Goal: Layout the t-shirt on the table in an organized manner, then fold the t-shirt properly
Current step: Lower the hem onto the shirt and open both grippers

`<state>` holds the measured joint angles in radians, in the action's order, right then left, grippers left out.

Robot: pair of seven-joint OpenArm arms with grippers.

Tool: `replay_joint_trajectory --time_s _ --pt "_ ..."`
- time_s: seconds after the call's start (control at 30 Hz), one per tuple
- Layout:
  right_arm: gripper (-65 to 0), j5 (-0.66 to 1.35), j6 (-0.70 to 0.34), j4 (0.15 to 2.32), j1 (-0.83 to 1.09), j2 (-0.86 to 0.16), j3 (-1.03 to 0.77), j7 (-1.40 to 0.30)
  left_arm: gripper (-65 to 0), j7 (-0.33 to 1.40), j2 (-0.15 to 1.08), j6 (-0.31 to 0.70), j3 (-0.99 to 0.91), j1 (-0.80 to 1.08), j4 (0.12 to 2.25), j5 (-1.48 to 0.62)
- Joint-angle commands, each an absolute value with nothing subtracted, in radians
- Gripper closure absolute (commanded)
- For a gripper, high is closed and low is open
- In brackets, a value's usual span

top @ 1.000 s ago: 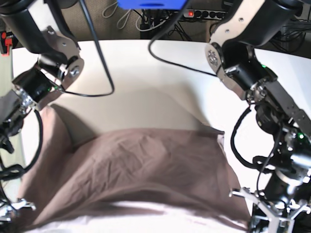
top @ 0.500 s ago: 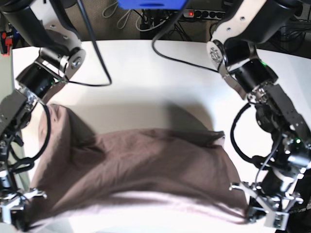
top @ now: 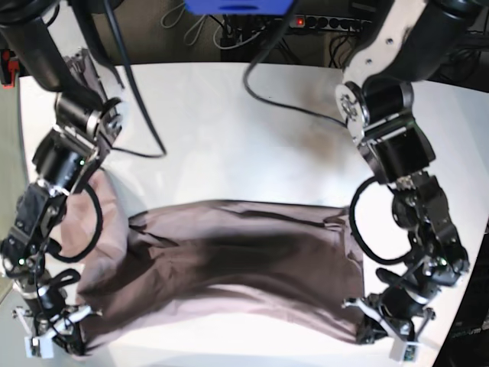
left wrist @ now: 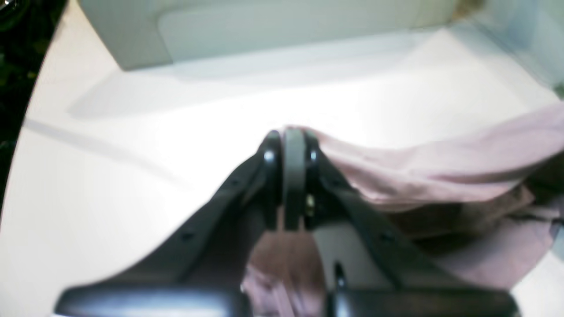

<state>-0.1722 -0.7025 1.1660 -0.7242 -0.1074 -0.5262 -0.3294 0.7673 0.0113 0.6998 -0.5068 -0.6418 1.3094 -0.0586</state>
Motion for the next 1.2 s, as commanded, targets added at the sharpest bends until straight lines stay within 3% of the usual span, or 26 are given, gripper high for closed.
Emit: replay_joint_trajectory --time_s 0.0,0.1,0.37,0.47,0.57,0.7,0.83,1.17 --pt "0.0 -0.148 -0.698 1.158 -0.786 -0.122 -0.524 -0.292 -0.2 0.734 0.015 0.698 -0.504 -0.694 1.299 -0.070" --pt "0.0 -0.150 -0.698 1.052 -0.865 -0.127 -0.524 -0.291 -0.4 0.733 0.018 0.694 -0.509 -0.760 1.214 -0.068" --pt "-1.5 -0.150 -0.698 0.843 -0.935 -0.180 -0.469 -0.291 -0.7 0.642 0.076 0.556 -0.501 -0.848 1.038 -0.061" --pt "-13.4 -0.150 -0.698 0.754 -0.960 -0.206 -0.377 -0.289 -7.8 0.582 0.079 0.453 -0.501 -0.898 0.928 -0.061" --pt "-28.6 -0.150 -0.698 0.673 -1.006 -0.213 -0.311 -0.291 -22.3 0.526 0.102 0.374 -0.501 -0.964 0.757 -0.061" --pt "-45.7 -0.148 -0.698 0.665 -1.017 -0.228 -0.289 -0.298 -37.0 0.496 0.114 0.355 -0.501 -1.004 0.608 -0.064" --pt "-49.8 -0.148 -0.698 0.800 -0.920 -0.254 -0.315 -0.300 -42.3 0.539 0.133 0.384 -0.503 -0.940 0.679 -0.071" --pt "-49.8 -0.145 -0.698 1.153 -0.568 -0.222 -0.334 -0.300 -42.4 0.756 0.102 0.440 -0.501 -0.542 1.201 -0.071"
